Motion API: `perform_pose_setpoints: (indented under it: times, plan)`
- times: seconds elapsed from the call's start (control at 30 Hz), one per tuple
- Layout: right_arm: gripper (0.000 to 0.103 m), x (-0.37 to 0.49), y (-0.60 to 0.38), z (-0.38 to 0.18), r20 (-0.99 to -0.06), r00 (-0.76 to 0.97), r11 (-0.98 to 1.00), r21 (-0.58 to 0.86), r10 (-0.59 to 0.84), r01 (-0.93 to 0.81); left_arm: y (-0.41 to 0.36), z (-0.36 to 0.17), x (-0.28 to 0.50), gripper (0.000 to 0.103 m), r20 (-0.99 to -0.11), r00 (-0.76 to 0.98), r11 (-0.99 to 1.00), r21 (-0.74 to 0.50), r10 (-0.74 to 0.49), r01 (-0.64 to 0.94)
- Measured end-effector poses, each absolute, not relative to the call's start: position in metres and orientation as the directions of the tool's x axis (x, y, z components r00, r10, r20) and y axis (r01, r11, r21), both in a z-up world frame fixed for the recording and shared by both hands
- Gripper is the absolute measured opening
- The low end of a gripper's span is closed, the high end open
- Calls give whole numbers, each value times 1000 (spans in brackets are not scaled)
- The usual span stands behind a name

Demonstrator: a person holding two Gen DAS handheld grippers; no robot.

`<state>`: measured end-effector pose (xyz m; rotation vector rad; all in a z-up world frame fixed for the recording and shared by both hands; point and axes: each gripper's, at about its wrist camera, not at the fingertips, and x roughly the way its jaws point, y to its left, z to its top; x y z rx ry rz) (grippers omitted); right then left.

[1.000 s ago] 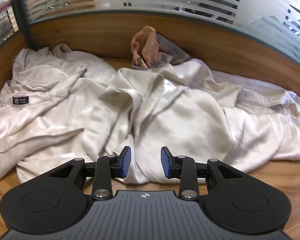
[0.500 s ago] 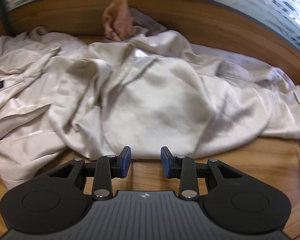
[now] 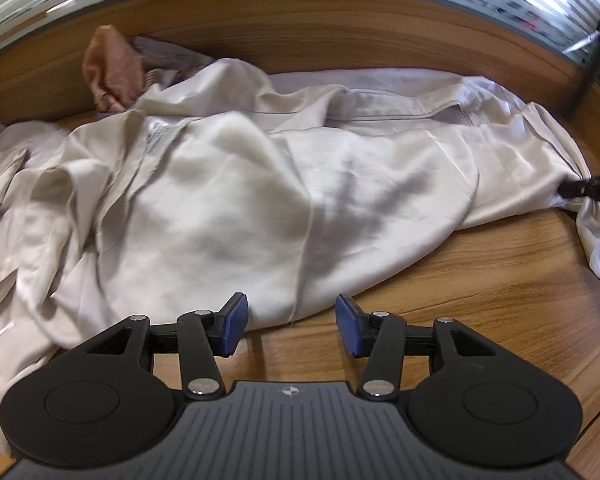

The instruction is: Fold clothes

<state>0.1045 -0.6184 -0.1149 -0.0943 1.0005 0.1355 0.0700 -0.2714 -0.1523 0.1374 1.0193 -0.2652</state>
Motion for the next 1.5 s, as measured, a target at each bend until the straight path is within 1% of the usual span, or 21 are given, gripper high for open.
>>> perform_pose_setpoints:
  times: [0.03,0.07,0.1,0.13,0.2,0.33,0.43,0.47,0.5,0.57,0.7,0.9,0.93,1.0,1.03,1.07,1.1,1.17,1.3,1.4,1.5]
  plan:
    - [2,105,-619,-113,-841,536,988,-13,74,-156,-273,-153,72,54,-851,500,958,-12,-160,285]
    - [2,105,-620,-111,-838,540,988,-10,77,-156,-275,-153,73,49,-848,503,958,-15,-164,287]
    - [2,104,-620,-109,-834,547,987,-13,76,-158,-276,-154,75,42,-847,505,958,-20,-169,287]
    - [2,104,-620,-107,-833,548,987,-14,77,-160,-278,-154,77,39,-846,505,958,-25,-173,285]
    - [2,103,-620,-104,-832,549,986,-14,80,-164,-279,-155,80,28,-843,506,958,-37,-183,285]
    - [3,101,-620,-103,-841,532,986,10,98,-166,-285,-157,84,25,-842,505,954,-40,-193,297]
    - [5,102,-616,-103,-845,515,984,66,143,-165,-287,-159,87,25,-842,502,955,-50,-198,293]
    - [9,102,-613,-104,-845,511,982,86,160,-166,-287,-160,88,25,-844,499,956,-55,-198,288]
    - [17,103,-610,-104,-844,506,980,107,178,-167,-287,-160,89,25,-846,495,959,-59,-196,278]
    - [24,107,-605,-107,-839,500,976,157,214,-153,-286,-162,89,25,-850,488,961,-71,-197,266]
    - [26,120,-591,-116,-838,482,966,215,258,-143,-283,-165,91,25,-853,476,964,-105,-214,244]
    - [24,140,-583,-136,-847,446,955,283,290,-84,-280,-166,92,25,-852,474,966,-130,-223,222]
    - [21,141,-583,-139,-849,438,952,296,297,-73,-280,-167,92,25,-852,472,966,-134,-226,220]
    - [5,142,-583,-141,-848,428,947,315,311,-64,-280,-168,91,25,-852,470,966,-140,-230,219]
    - [3,141,-582,-141,-846,428,945,320,318,-68,-280,-168,91,25,-851,472,965,-138,-230,223]
    - [2,140,-582,-140,-844,427,943,326,325,-73,-281,-168,90,14,-850,473,964,-137,-233,227]
    - [2,138,-581,-137,-840,433,943,323,326,-82,-281,-167,90,0,-849,473,963,-140,-237,231]
    - [2,134,-582,-129,-830,450,942,322,331,-98,-280,-163,89,0,-846,475,963,-151,-243,224]
    - [2,124,-590,-105,-795,496,934,340,349,-112,-272,-142,83,0,-823,489,956,-220,-288,194]
    - [2,113,-599,-85,-773,525,929,353,356,-111,-271,-120,73,0,-801,514,949,-221,-308,225]
    - [2,99,-607,-67,-757,542,925,363,365,-115,-271,-103,59,0,-786,534,945,-192,-311,266]
